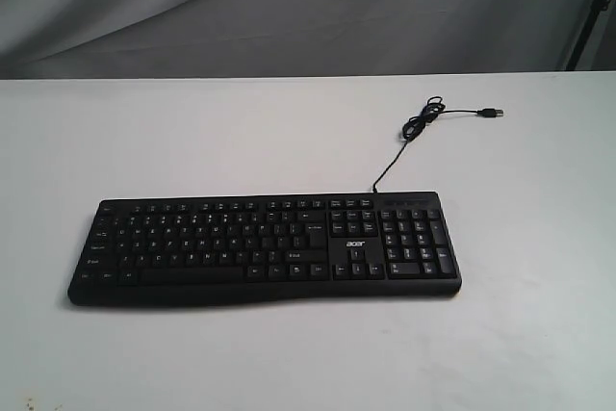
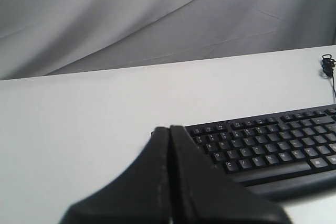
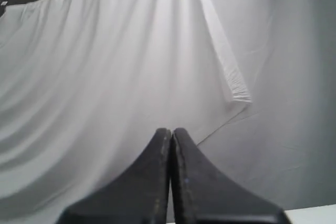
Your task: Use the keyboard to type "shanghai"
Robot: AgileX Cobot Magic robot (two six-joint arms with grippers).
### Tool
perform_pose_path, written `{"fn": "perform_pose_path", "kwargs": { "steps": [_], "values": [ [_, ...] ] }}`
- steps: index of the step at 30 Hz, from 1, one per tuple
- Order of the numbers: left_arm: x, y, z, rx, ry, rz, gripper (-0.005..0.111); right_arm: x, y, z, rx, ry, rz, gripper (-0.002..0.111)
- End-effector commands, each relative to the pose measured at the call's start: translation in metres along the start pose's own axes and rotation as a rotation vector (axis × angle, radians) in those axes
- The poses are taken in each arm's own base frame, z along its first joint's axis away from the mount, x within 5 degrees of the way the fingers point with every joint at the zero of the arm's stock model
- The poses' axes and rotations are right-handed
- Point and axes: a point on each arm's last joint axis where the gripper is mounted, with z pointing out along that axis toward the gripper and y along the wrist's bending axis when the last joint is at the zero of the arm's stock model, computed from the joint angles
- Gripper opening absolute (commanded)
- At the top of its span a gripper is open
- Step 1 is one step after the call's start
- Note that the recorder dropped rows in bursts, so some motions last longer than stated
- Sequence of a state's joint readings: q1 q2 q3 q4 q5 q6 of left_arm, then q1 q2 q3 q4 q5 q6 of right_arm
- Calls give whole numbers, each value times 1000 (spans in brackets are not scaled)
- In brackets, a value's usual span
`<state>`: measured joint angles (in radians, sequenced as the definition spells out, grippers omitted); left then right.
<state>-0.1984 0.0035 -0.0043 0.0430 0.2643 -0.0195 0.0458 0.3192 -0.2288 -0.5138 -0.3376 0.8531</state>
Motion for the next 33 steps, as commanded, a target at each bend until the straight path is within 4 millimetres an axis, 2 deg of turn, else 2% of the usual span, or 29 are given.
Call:
{"fn": "perform_pose_path", "kwargs": {
  "steps": [1, 3, 6, 9, 14, 17, 25, 29, 33],
  "values": [
    [1, 0, 0, 4, -4, -1, 0, -12, 29, 40, -300, 191, -127, 0],
    [1, 0, 0, 4, -4, -1, 0, -15, 42, 60, -459, 310, -160, 0],
    [1, 0, 0, 4, -4, -1, 0, -22, 50, 87, -591, 425, -218, 0],
    [1, 0, 0, 4, -4, -1, 0, -22, 49, 113, -650, 488, -224, 0],
    [1, 0, 0, 4, -4, -1, 0, -25, 52, 144, -778, 545, -238, 0],
    [1, 0, 0, 4, -4, -1, 0, -23, 58, 163, -786, 573, -261, 0],
    [1, 0, 0, 4, -4, -1, 0, 1, 106, 194, -899, 546, -352, 0],
    [1, 0, 0, 4, -4, -1, 0, 33, 125, 210, -953, 608, -335, 0],
    [1, 0, 0, 4, -4, -1, 0, 66, 132, 229, -983, 674, -317, 0]
  ]
}}
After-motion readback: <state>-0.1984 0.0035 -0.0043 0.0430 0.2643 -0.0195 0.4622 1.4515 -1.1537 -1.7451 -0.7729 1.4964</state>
